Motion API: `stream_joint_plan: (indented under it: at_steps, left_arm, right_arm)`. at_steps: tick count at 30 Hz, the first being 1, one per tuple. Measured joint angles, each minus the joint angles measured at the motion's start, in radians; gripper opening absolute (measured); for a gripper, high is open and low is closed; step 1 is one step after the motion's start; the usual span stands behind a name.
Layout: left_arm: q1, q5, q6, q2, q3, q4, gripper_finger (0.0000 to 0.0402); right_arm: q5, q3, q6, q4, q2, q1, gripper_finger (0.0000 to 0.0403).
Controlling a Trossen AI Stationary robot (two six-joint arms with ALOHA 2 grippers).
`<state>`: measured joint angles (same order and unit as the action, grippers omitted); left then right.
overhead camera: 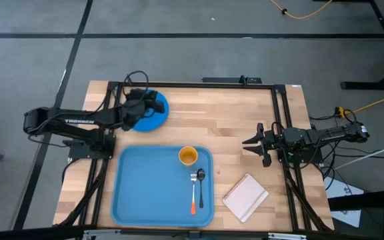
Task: Pick and place plate/cup/fork/spoon on tray
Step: Put the blue plate on the blue tray
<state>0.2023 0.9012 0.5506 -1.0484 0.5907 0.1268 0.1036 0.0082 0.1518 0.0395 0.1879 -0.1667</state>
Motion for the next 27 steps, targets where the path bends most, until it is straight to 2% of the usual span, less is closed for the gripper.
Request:
stream_joint_plan:
  at_steps: [5,12,17,20,24,26,27]
  left_arm:
    - [-0.017,-0.023,-0.088,0.007,0.002,0.028,0.0059]
    - [0.126,-0.339,-0.083,-0.092,0.001,0.018,0.0059]
    - [0.219,-0.484,-0.030,-0.167,0.001,0.074,0.0064]
    - [0.241,-0.521,-0.014,-0.198,0.006,0.141,0.0063]
    - [0.227,-0.545,-0.027,-0.248,0.074,0.103,0.0061]
    - [0.199,-0.519,-0.001,-0.277,0.114,0.032,0.0061]
    - [0.178,-0.474,0.039,-0.290,0.133,-0.023,0.0061]
  right_arm:
    - [0.000,0.000,0.000,0.000,0.000,0.000,0.0110]
    - [0.000,0.000,-0.001,0.000,0.000,0.000,0.0110]
    - [0.000,0.000,-0.001,0.000,0.000,0.000,0.0110]
    - [0.000,0.000,0.000,0.000,0.000,0.000,0.0110]
    - [0.000,0.000,-0.001,0.000,0.000,0.000,0.0110]
    - [0.000,0.000,0.000,0.000,0.000,0.000,0.0110]
    - [0.000,0.000,0.000,0.000,0.000,0.000,0.0110]
